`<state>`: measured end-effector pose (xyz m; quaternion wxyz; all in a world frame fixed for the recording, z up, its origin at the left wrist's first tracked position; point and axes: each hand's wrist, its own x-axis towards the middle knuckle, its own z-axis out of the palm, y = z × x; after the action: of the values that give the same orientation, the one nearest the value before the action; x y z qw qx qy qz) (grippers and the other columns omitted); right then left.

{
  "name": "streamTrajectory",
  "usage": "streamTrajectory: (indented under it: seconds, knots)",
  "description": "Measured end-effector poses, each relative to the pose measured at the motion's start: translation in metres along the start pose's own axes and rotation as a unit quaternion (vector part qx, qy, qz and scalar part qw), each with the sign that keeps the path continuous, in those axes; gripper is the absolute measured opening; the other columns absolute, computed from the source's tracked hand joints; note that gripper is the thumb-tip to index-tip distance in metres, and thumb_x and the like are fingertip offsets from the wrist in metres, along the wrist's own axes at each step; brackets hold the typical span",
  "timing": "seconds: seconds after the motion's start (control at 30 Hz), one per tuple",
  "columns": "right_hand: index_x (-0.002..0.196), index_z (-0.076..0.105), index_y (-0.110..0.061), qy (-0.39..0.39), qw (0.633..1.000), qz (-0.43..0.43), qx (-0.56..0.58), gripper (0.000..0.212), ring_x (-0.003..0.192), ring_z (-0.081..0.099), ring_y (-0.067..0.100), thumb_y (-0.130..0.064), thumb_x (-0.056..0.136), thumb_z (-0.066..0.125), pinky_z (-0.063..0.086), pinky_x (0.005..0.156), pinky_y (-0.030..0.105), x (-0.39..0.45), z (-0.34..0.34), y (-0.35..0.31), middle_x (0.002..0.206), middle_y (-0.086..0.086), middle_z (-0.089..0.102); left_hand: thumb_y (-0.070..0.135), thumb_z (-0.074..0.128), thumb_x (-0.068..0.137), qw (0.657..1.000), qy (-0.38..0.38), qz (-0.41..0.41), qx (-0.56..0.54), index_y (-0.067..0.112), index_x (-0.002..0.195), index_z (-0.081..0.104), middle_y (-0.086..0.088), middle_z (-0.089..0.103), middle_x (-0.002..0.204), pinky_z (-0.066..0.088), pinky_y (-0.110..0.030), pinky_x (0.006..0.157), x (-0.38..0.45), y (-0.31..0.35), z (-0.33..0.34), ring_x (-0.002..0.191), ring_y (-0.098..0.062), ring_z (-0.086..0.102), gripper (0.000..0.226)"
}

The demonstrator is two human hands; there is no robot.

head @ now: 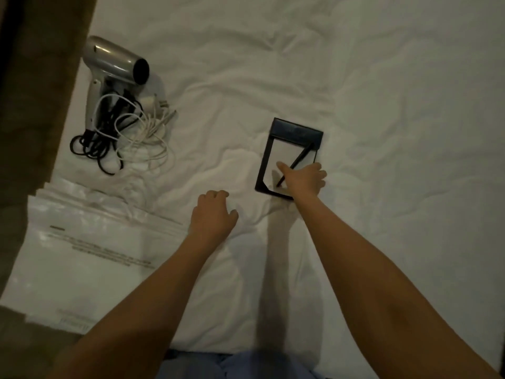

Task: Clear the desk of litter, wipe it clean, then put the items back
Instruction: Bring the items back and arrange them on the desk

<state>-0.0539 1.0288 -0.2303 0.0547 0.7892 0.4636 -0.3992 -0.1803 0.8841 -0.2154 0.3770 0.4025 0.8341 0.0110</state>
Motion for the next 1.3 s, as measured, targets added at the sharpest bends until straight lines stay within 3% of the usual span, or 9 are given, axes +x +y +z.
streamTrajectory:
  seconds: [0.13,0.3,0.5,0.77,0.87,1.03,1.1,1.17,1.3]
  knots:
    - [0.140,0.027,-0.003,0.023,0.996,0.035,0.074,0.093,0.125,0.044,0.035,-0.047,0.074,0.077,0.038,0.103,0.043,0.014,0.010,-0.004,0.140,0.016,0.042,0.024,0.055,0.091,1.000,0.009,-0.016,-0.012,0.010,0.136,0.045,-0.012,0.047,0.134,0.035,-0.035,0.096,0.003,-0.018,0.002,0.122,-0.029,0.039,0.048]
    - [0.111,0.060,-0.003,-0.070,0.952,0.012,0.297,0.039,0.101,0.062,0.025,-0.019,0.080,0.076,0.049,0.082,0.031,-0.012,0.020,-0.015,0.116,0.013,0.064,0.021,0.055,0.090,0.998,0.031,-0.049,-0.040,0.009,0.134,0.047,-0.014,0.048,0.134,0.036,-0.039,0.101,-0.008,-0.033,-0.009,0.122,-0.031,0.040,0.047]
    - [0.112,0.062,-0.011,-0.207,0.945,-0.072,0.241,0.032,0.099,0.062,0.024,-0.013,0.082,0.073,0.051,0.089,0.037,-0.073,0.042,-0.025,0.111,0.009,0.065,0.017,0.056,0.090,0.982,0.105,-0.108,-0.114,0.006,0.133,0.048,-0.018,0.050,0.131,0.035,-0.038,0.098,-0.043,-0.071,-0.033,0.121,-0.031,0.042,0.045]
    - [0.101,0.062,-0.012,-0.311,0.924,-0.125,0.184,0.021,0.084,0.065,0.021,-0.008,0.083,0.071,0.051,0.077,0.034,-0.161,0.098,-0.021,0.103,0.010,0.067,0.022,0.060,0.088,0.907,0.209,-0.314,-0.189,0.002,0.137,0.042,-0.024,0.043,0.136,0.030,-0.044,0.101,-0.106,-0.164,-0.022,0.125,-0.037,0.037,0.056]
    - [0.103,0.062,-0.012,-0.328,0.923,-0.146,0.142,0.022,0.081,0.064,0.018,-0.009,0.083,0.071,0.051,0.076,0.034,-0.183,0.125,-0.013,0.100,0.008,0.067,0.030,0.062,0.088,0.862,0.210,-0.402,-0.228,0.006,0.145,0.027,-0.021,0.027,0.148,0.025,-0.049,0.106,-0.128,-0.203,-0.007,0.133,-0.038,0.025,0.071]
    - [0.096,0.059,-0.017,-0.325,0.925,-0.168,0.099,0.019,0.077,0.062,0.010,-0.009,0.083,0.071,0.051,0.069,0.027,-0.206,0.163,0.004,0.090,-0.001,0.065,0.040,0.070,0.082,0.733,0.200,-0.530,-0.376,0.010,0.151,0.008,-0.021,0.020,0.151,0.027,-0.052,0.110,-0.148,-0.260,0.018,0.136,-0.040,0.024,0.098]
    - [0.098,0.059,-0.017,-0.320,0.927,-0.170,0.094,0.021,0.077,0.062,0.008,-0.009,0.083,0.071,0.051,0.065,0.021,-0.212,0.174,0.012,0.088,-0.005,0.064,0.039,0.073,0.080,0.687,0.194,-0.511,-0.480,0.008,0.149,0.015,-0.019,0.034,0.147,0.035,-0.049,0.107,-0.149,-0.277,0.030,0.131,-0.039,0.037,0.095]
    - [0.101,0.060,-0.016,-0.311,0.932,-0.167,0.087,0.023,0.079,0.062,0.010,-0.009,0.083,0.071,0.052,0.069,0.026,-0.216,0.182,0.020,0.092,-0.001,0.065,0.036,0.073,0.080,0.644,0.214,-0.479,-0.556,0.008,0.141,0.034,-0.015,0.048,0.139,0.042,-0.045,0.103,-0.150,-0.284,0.036,0.124,-0.034,0.048,0.078]
    - [0.107,0.060,-0.012,-0.290,0.940,-0.160,0.084,0.028,0.082,0.063,0.016,-0.009,0.082,0.072,0.050,0.073,0.032,-0.226,0.187,0.032,0.102,0.007,0.065,0.026,0.071,0.084,0.573,0.223,-0.433,-0.659,0.009,0.129,0.050,-0.008,0.058,0.125,0.045,-0.035,0.093,-0.153,-0.290,0.031,0.106,-0.025,0.054,0.052]
